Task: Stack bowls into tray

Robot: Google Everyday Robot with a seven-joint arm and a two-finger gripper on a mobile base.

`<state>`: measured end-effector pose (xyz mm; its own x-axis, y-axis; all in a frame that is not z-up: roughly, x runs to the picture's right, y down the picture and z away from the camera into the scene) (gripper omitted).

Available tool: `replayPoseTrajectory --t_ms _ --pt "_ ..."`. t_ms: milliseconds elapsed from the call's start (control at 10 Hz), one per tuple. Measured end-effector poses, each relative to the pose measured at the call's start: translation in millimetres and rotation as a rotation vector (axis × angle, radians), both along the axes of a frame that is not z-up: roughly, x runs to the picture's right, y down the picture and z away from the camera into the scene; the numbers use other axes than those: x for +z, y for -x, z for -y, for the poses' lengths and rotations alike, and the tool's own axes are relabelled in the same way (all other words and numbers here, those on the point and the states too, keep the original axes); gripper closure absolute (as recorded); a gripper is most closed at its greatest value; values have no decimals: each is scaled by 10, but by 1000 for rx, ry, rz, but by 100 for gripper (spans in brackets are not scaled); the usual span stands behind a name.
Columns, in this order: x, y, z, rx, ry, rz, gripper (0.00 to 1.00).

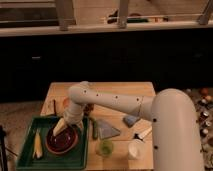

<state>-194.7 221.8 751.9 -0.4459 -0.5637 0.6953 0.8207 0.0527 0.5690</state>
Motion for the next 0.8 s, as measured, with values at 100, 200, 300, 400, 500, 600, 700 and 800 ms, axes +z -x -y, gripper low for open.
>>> replayPoseTrajectory --t_ms 100,200,300,400,500,600,700,800 --pt "-42 -6 69 7 -5 -3 20" --pt "-89 -21 147 17 -10 -9 20" --pt "-160 -60 287 37 -17 -28 20" --pt "-190 -100 370 50 -20 -48 20" --pt "-217 -140 508 73 -21 -81 20" --pt "-238 -178 634 92 -21 -117 20" --pt "-203 -225 745 114 -18 -161 20" --pt "-148 -284 838 135 -13 -200 20"
